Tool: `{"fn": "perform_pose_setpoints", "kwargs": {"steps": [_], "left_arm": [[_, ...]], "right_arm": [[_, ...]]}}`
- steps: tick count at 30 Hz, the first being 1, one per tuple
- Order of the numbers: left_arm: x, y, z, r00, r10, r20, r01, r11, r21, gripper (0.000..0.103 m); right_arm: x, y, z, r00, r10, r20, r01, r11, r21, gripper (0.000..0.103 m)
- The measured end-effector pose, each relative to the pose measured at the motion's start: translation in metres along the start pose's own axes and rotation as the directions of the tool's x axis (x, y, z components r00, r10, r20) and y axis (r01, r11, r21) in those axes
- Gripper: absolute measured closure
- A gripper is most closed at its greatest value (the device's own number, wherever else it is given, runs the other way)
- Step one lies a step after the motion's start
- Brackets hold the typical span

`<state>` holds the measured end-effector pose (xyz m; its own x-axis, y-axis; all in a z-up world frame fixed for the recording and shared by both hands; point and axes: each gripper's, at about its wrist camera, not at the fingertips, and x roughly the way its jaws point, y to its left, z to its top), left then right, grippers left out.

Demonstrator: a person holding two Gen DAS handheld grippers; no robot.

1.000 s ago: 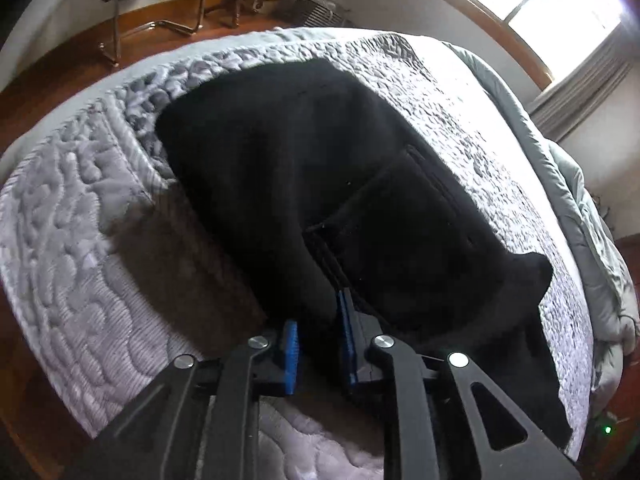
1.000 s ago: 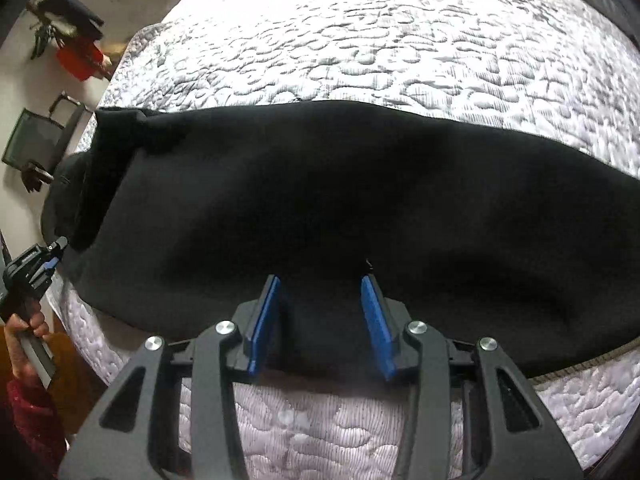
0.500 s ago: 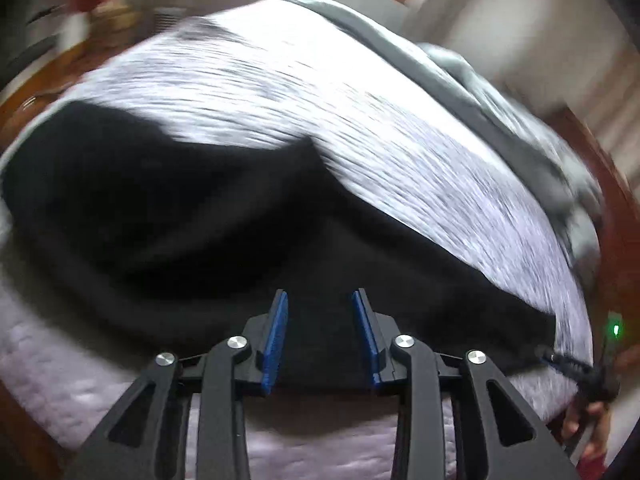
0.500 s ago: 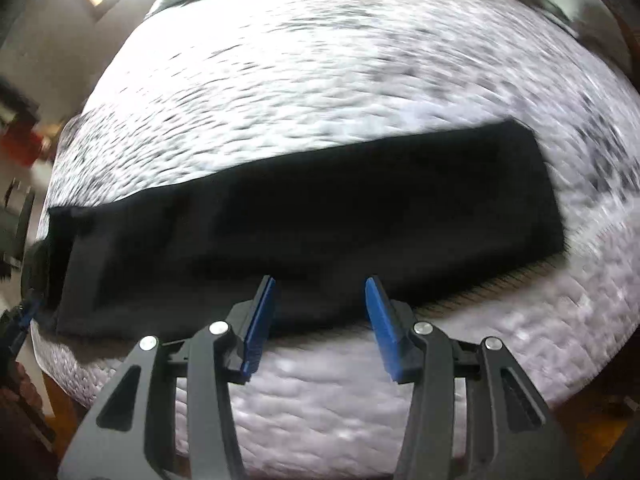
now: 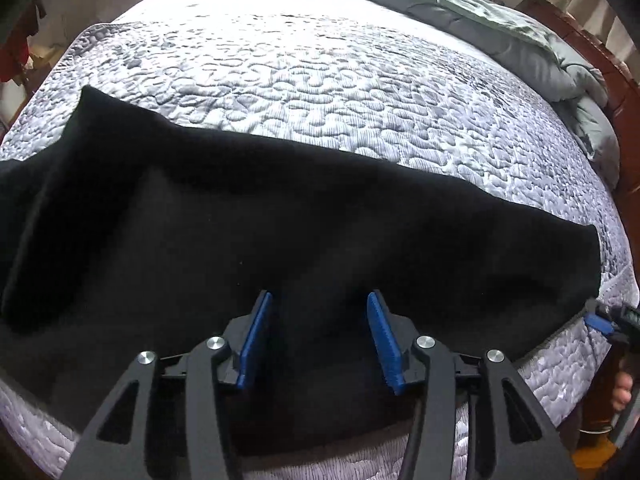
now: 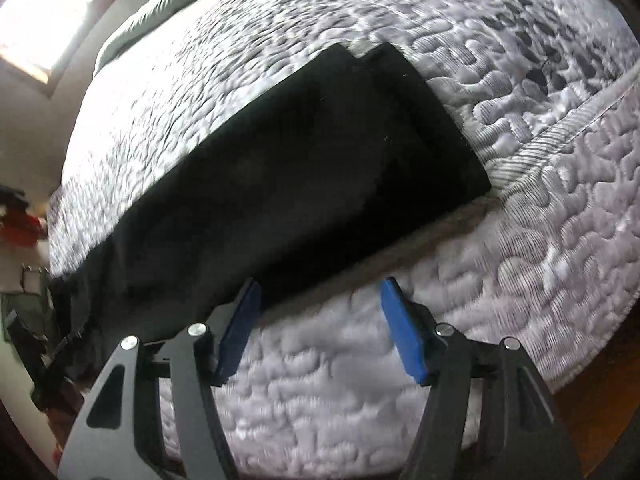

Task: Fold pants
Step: 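Grasp the end of the folded pants with the right tool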

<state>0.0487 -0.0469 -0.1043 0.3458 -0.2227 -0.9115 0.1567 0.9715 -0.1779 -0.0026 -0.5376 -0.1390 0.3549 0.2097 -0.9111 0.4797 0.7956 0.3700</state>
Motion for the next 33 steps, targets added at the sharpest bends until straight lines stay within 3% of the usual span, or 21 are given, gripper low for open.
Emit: {"fn": "perform_pose_setpoints", "kwargs": {"steps": [4,8,11,13,15,17,21,24,26,28,30,31,33], "left_arm": [[0.000,0.003,0.001,1.000,-0.003,-0.005,0.003,1.000,0.002,0.052],[0.006,-0.005,0.006,1.000,-0.003,-0.011,0.003,1.000,0.001,0.044],[0.008,-0.009,0.006,1.000,0.006,-0.011,-0.006,1.000,0.010,0.038],[0.009,-0.013,0.005,1.000,0.021,-0.010,-0.020,0.999,0.028,0.035],[0.010,-0.016,0.004,0.999,0.035,-0.011,-0.034,0.998,0.049,0.034],[0.008,-0.015,0.004,1.000,0.028,-0.012,-0.027,0.999,0.047,0.034],[-0.005,-0.004,0.006,1.000,-0.012,-0.005,0.012,1.000,-0.028,0.034],[-0.023,-0.001,0.007,0.998,-0.015,0.063,0.017,0.999,-0.031,0.034],[-0.028,-0.001,0.006,0.996,-0.009,0.092,0.010,1.000,-0.015,0.034],[-0.013,0.000,0.004,0.999,0.004,0.050,-0.003,1.000,-0.013,0.034],[0.007,0.001,0.001,1.000,0.016,0.004,-0.016,1.000,-0.014,0.034],[0.011,-0.001,-0.001,0.999,0.030,0.016,-0.030,1.000,0.005,0.033],[0.012,-0.010,-0.002,0.998,0.052,0.022,-0.053,0.997,0.057,0.026]], "right_arm": [[0.007,-0.021,0.018,0.994,0.112,0.017,-0.113,0.990,0.087,0.033],[0.003,-0.032,0.027,0.980,0.198,0.036,-0.201,0.970,0.136,0.033],[0.002,-0.044,0.033,0.975,0.220,0.032,-0.223,0.964,0.147,0.035],[0.000,-0.050,0.038,0.982,0.187,0.024,-0.188,0.972,0.139,0.043],[0.002,-0.051,0.041,0.991,0.134,0.015,-0.134,0.981,0.143,0.057],[-0.005,-0.042,0.036,0.997,0.077,0.031,-0.080,0.990,0.116,0.091],[-0.044,-0.038,0.034,0.976,0.171,0.135,-0.184,0.978,0.094,0.095],[-0.079,-0.044,0.035,0.953,0.222,0.205,-0.241,0.968,0.073,0.095],[-0.100,-0.043,0.037,0.947,0.185,0.261,-0.202,0.979,0.038,0.095],[-0.095,-0.041,0.042,0.964,0.091,0.251,-0.103,0.994,0.034,0.095],[-0.070,-0.053,0.045,0.985,0.056,0.165,-0.065,0.997,0.050,0.094],[-0.050,-0.061,0.046,0.995,0.023,0.102,-0.030,0.997,0.068,0.094],[-0.033,-0.068,0.041,0.998,-0.011,0.059,0.008,0.999,0.051,0.091]]}}
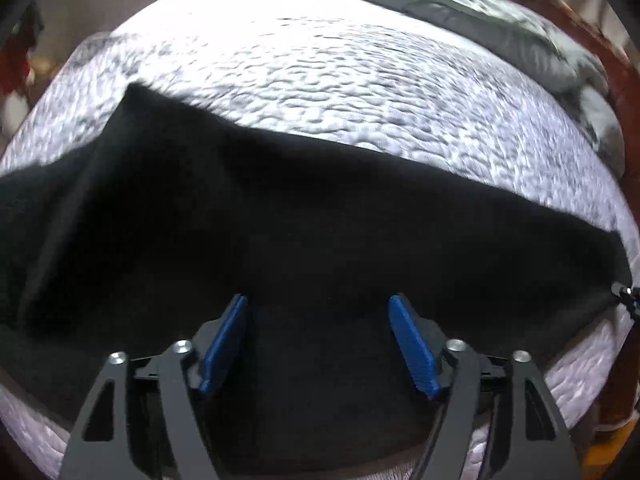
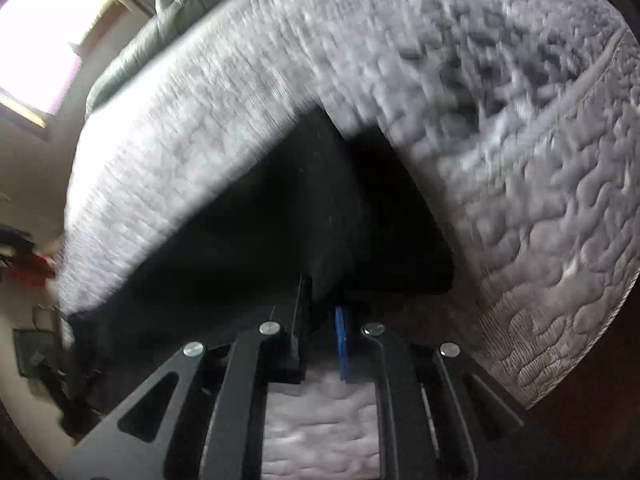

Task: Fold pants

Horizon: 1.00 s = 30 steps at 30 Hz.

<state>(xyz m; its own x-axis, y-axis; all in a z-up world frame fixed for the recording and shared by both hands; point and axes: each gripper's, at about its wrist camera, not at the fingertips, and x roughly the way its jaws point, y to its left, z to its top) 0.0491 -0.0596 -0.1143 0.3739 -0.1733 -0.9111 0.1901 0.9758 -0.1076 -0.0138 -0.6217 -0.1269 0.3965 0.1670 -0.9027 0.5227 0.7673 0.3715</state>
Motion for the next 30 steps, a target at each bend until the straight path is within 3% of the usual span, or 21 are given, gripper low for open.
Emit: {"fn": "perform_pose_setpoints", "kwargs": {"steps": [2,4,8,12,19,22,25,30], "left_arm": [[-0.003,-0.002,0.001,1.000,0.004,-0.002,-0.004,1.000,0.011,0.026],[-0.008,0.002,0.001,1.000,-0.024,-0.006,0.023,0.999,-0.025,0.026],[-0.023,-0.003,0.003,0.997,-0.077,0.008,0.077,0.995,-0.070,0.027],[-0.030,-0.026,0.000,0.996,-0.090,0.025,0.090,0.996,-0.015,0.026],[-0.016,-0.037,-0.007,0.995,-0.094,-0.030,0.093,0.996,-0.005,0.026],[-0.013,-0.035,-0.008,0.995,-0.090,-0.038,0.090,0.996,-0.002,0.025],[-0.012,-0.038,-0.009,0.996,-0.074,-0.044,0.075,0.997,0.015,0.025],[-0.021,-0.040,-0.006,0.995,-0.101,-0.027,0.101,0.995,0.011,0.025]], "right_arm": [[-0.009,-0.004,-0.005,1.000,-0.001,0.030,0.001,1.000,-0.004,0.073],[-0.027,-0.009,-0.007,0.997,-0.023,0.077,0.024,1.000,-0.007,0.064],[-0.060,-0.020,-0.002,0.989,-0.062,0.136,0.065,0.998,-0.015,0.064],[-0.057,-0.021,0.003,0.984,-0.109,0.140,0.114,0.993,-0.035,0.064],[-0.025,-0.017,0.013,0.997,-0.035,0.070,0.041,0.996,-0.083,0.060],[-0.015,-0.006,0.015,0.999,-0.026,0.044,0.032,0.991,-0.127,0.068],[-0.015,0.000,0.015,0.998,-0.041,0.053,0.049,0.987,-0.150,0.083],[-0.046,-0.006,0.016,0.990,0.054,0.133,-0.040,0.993,-0.109,0.086]]}}
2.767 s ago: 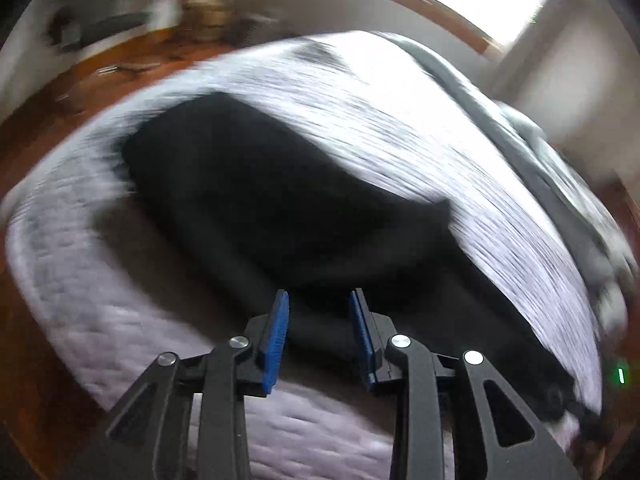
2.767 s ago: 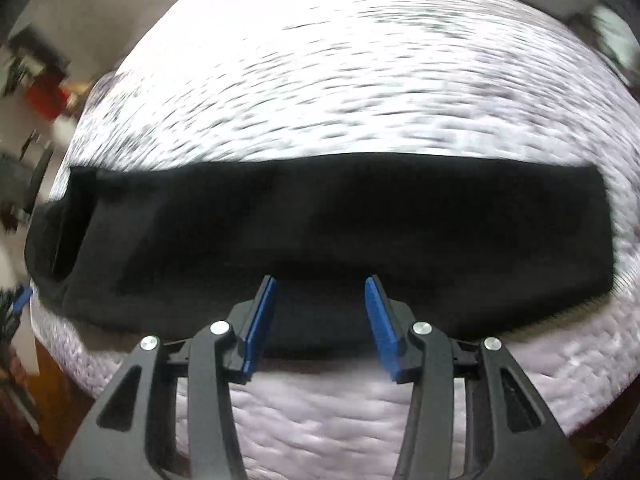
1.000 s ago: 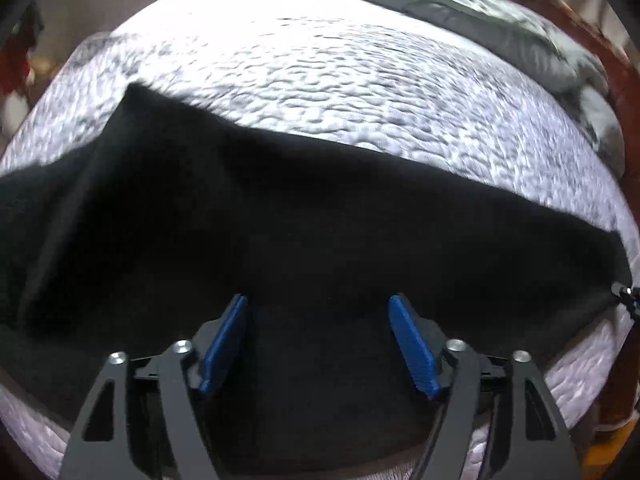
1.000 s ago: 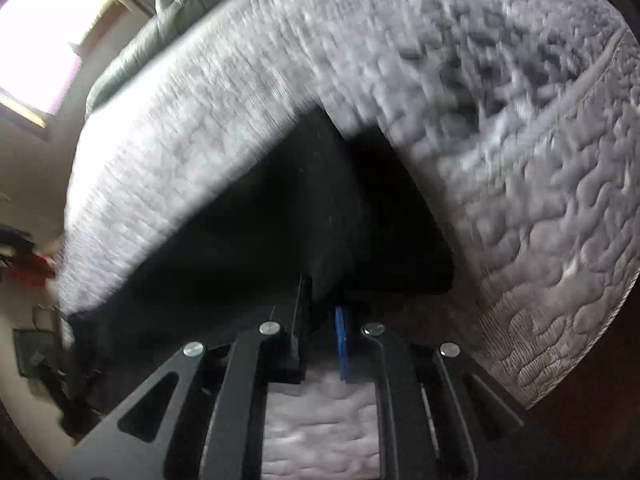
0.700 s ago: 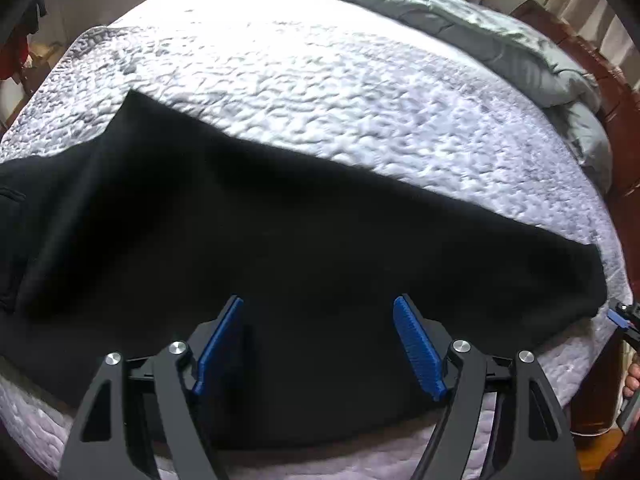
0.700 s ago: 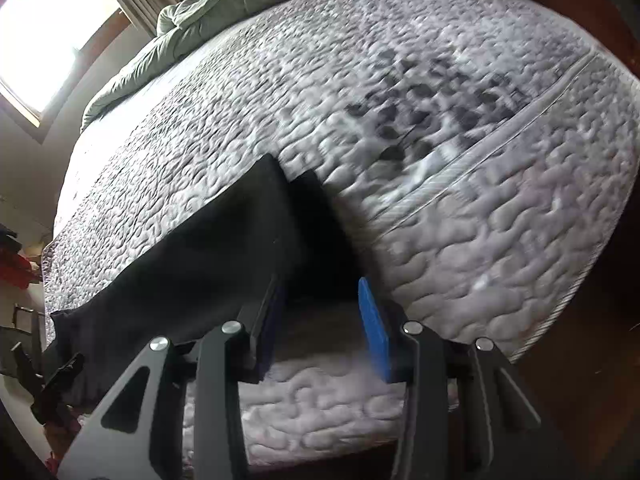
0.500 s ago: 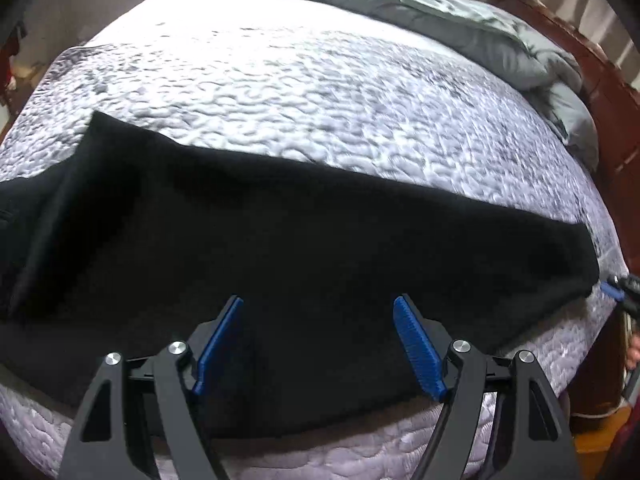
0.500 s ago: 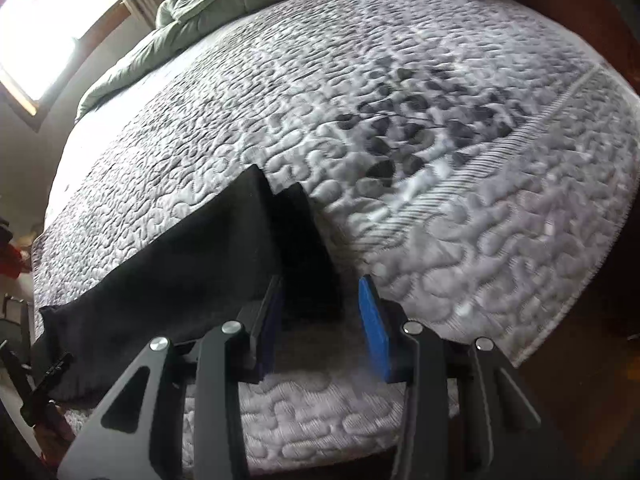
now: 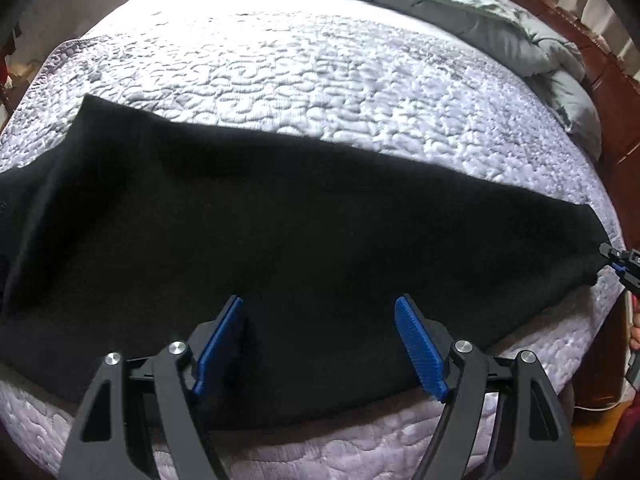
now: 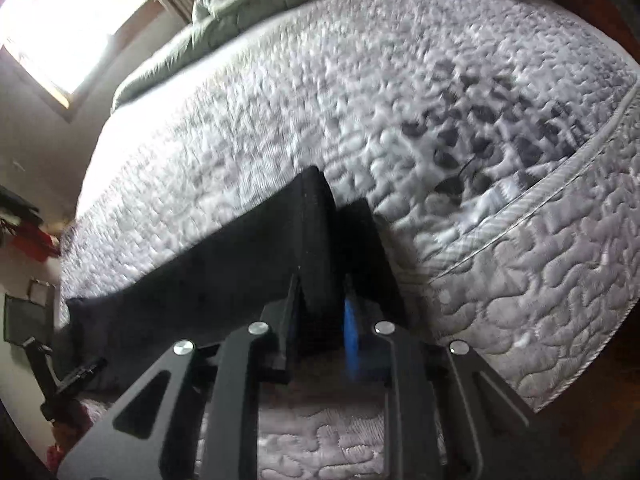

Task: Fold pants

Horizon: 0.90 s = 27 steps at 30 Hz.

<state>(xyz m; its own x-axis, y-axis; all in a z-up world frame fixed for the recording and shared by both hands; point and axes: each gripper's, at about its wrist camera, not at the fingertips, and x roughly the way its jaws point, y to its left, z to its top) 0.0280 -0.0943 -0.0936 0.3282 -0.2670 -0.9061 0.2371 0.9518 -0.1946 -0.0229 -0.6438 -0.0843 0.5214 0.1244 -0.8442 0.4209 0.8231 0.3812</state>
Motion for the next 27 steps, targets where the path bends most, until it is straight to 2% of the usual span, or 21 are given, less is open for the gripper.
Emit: {"fn": "perform_pose_setpoints", "kwargs": {"steps": [3,7,9,11,13,15,17,21,23,25,27], "left_arm": [[0.000,-0.005,0.000,1.000,0.016,0.016,-0.017,0.999,0.034,0.025],[0.018,-0.004,-0.002,0.999,0.036,-0.018,-0.035,0.998,0.045,0.025],[0.017,-0.007,-0.003,0.999,0.046,-0.013,-0.045,0.997,0.066,0.024],[0.014,-0.007,-0.003,0.999,0.042,-0.014,-0.041,0.997,0.070,0.024],[0.010,-0.004,-0.002,0.999,0.028,-0.016,-0.027,0.999,0.044,0.024],[0.005,-0.001,-0.002,1.000,0.010,-0.008,-0.010,1.000,0.014,0.024],[0.002,-0.002,-0.002,1.000,0.012,0.003,-0.012,1.000,0.009,0.024],[0.000,-0.004,-0.004,1.000,0.019,0.006,-0.020,1.000,0.023,0.024],[-0.001,-0.002,-0.005,1.000,0.010,0.001,-0.010,1.000,0.013,0.024],[-0.002,0.000,-0.005,1.000,0.011,0.002,-0.011,1.000,0.009,0.024],[-0.003,0.003,-0.005,1.000,0.012,0.000,-0.012,1.000,0.003,0.024]], "right_arm": [[-0.004,-0.008,0.000,0.999,-0.041,0.015,0.041,0.999,0.036,0.086],[0.034,-0.017,-0.012,0.989,-0.117,-0.094,0.121,0.992,0.034,0.084],[0.036,-0.017,-0.014,0.989,-0.123,-0.084,0.127,0.991,0.042,0.079],[0.025,-0.016,-0.015,0.991,-0.124,-0.059,0.127,0.991,0.052,0.067],[0.010,-0.010,-0.016,0.990,-0.139,-0.035,0.140,0.989,0.035,0.066],[-0.002,-0.006,-0.020,0.992,-0.124,-0.023,0.124,0.992,0.038,0.054],[-0.009,-0.002,-0.028,0.998,-0.052,-0.045,0.055,0.997,0.063,0.044],[0.010,-0.006,-0.043,0.993,0.021,-0.117,-0.006,0.992,0.124,0.043],[0.021,-0.009,-0.045,0.991,0.033,-0.132,-0.011,0.986,0.165,0.042],[0.036,-0.014,-0.041,0.988,0.077,-0.130,-0.049,0.977,0.205,0.042],[0.045,-0.017,-0.038,0.988,0.079,-0.130,-0.047,0.972,0.229,0.042]]}}
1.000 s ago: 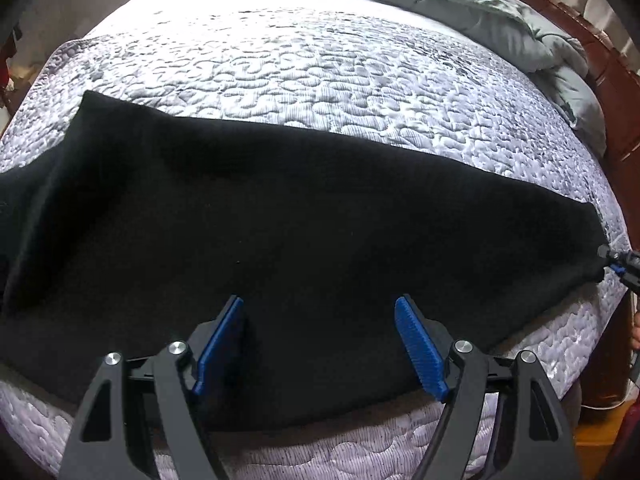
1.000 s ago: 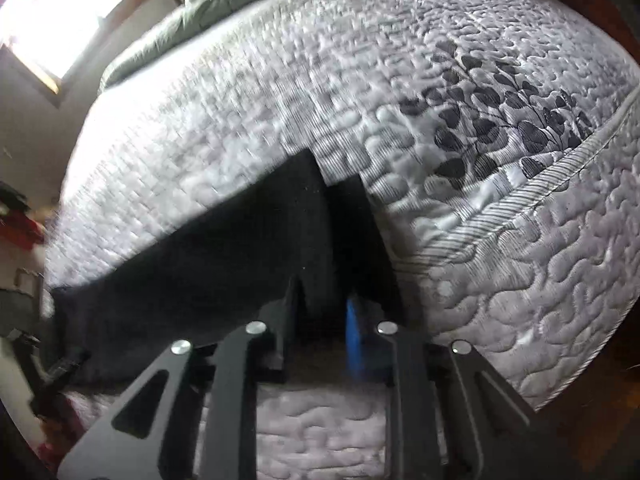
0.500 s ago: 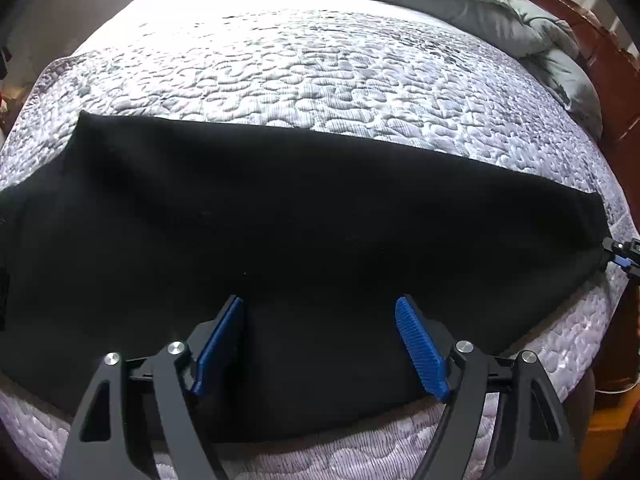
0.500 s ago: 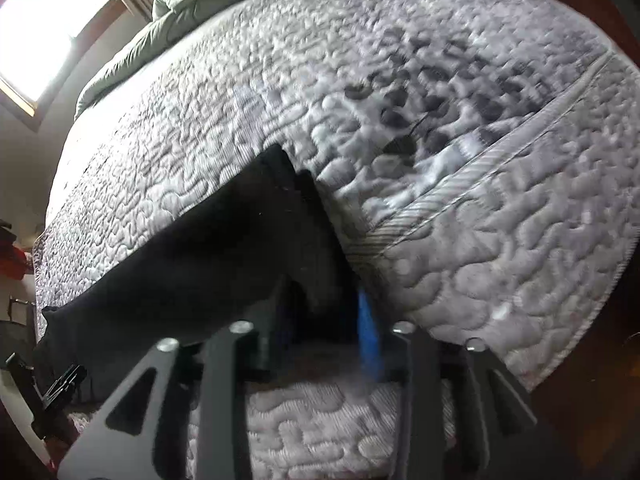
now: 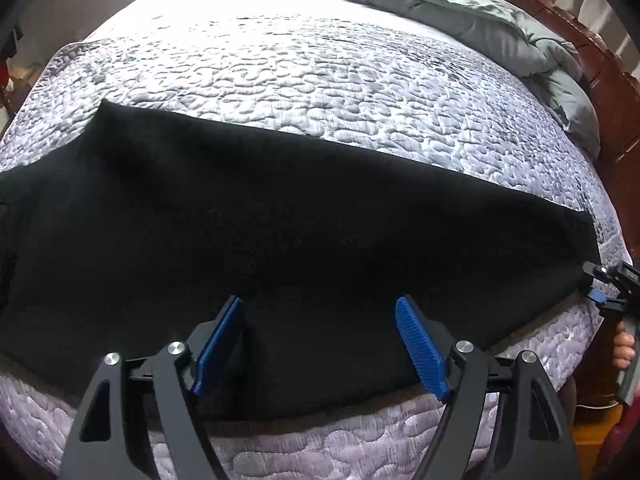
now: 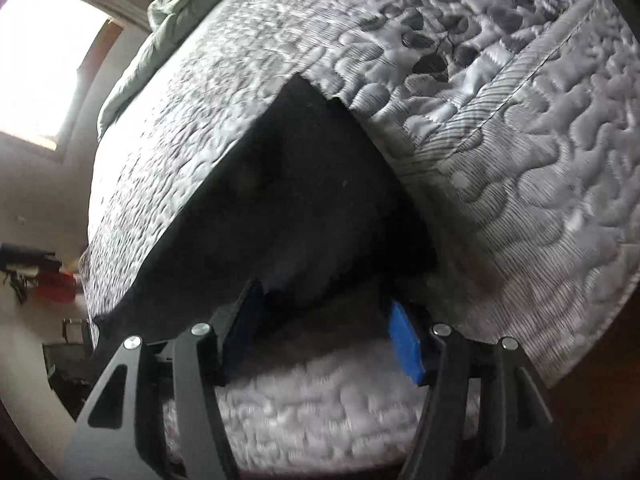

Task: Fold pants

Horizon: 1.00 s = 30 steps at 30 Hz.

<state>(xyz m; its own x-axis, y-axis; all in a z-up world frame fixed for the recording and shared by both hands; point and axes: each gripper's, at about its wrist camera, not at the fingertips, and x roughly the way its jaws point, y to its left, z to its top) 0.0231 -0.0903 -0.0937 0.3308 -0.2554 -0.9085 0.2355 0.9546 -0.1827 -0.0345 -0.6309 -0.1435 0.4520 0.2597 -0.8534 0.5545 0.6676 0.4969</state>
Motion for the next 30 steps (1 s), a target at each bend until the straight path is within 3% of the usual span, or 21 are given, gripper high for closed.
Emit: {"fn": "perform_pose_setpoints", "kwargs": {"steps": [3,5,8,11,13,16,18,20,23,25,27,30], "left_arm": [[0.003,0.005,0.000,1.000,0.008,-0.014,-0.008,1.000,-0.017,0.024],[0.004,0.007,0.000,1.000,0.017,-0.016,-0.017,1.000,-0.021,0.024],[0.003,0.007,0.001,1.000,0.025,-0.007,-0.025,0.999,-0.027,0.024],[-0.003,0.009,0.003,0.999,0.031,0.026,-0.030,0.999,-0.037,0.024],[-0.004,0.011,0.003,0.998,0.053,0.038,-0.052,0.998,-0.036,0.024],[0.008,0.020,0.002,0.997,0.079,0.006,-0.078,0.995,-0.059,0.024],[0.011,0.023,0.000,0.997,0.073,0.008,-0.073,0.996,-0.045,0.024],[0.006,0.020,-0.002,0.997,0.077,0.010,-0.077,0.997,-0.026,0.024],[-0.005,0.026,-0.003,0.998,0.047,0.029,-0.045,0.997,-0.065,0.024],[-0.002,0.032,-0.003,0.997,0.066,0.028,-0.064,0.995,-0.071,0.023],[0.008,0.038,-0.005,0.997,0.071,0.008,-0.071,0.995,-0.068,0.021],[0.010,0.033,-0.003,0.997,0.079,0.009,-0.079,0.996,-0.035,0.017]], "right_arm": [[0.007,0.002,0.011,0.999,-0.028,0.024,0.028,1.000,-0.001,0.047],[0.005,0.010,0.016,0.997,-0.059,0.046,0.060,0.998,-0.017,0.076],[-0.013,0.027,0.020,0.996,-0.020,0.088,0.025,0.997,-0.067,0.090],[-0.046,0.050,0.017,0.983,0.057,0.173,-0.030,0.988,-0.154,0.092],[-0.068,0.061,0.013,0.957,0.147,0.250,-0.090,0.970,-0.227,0.093],[-0.060,0.052,0.014,0.961,0.070,0.268,-0.017,0.981,-0.193,0.094],[-0.024,0.026,0.018,0.987,-0.032,0.156,0.045,0.995,-0.085,0.094],[-0.003,0.010,0.017,0.993,-0.082,0.085,0.086,0.996,-0.034,0.094],[-0.012,0.012,0.010,0.988,-0.042,0.147,0.048,0.998,-0.038,0.094],[-0.027,0.022,0.008,0.981,-0.008,0.196,0.025,0.996,-0.083,0.094],[-0.022,0.022,0.014,0.984,-0.043,0.171,0.058,0.995,-0.084,0.094],[0.008,0.010,0.017,0.991,-0.117,0.059,0.118,0.993,-0.004,0.093]]}}
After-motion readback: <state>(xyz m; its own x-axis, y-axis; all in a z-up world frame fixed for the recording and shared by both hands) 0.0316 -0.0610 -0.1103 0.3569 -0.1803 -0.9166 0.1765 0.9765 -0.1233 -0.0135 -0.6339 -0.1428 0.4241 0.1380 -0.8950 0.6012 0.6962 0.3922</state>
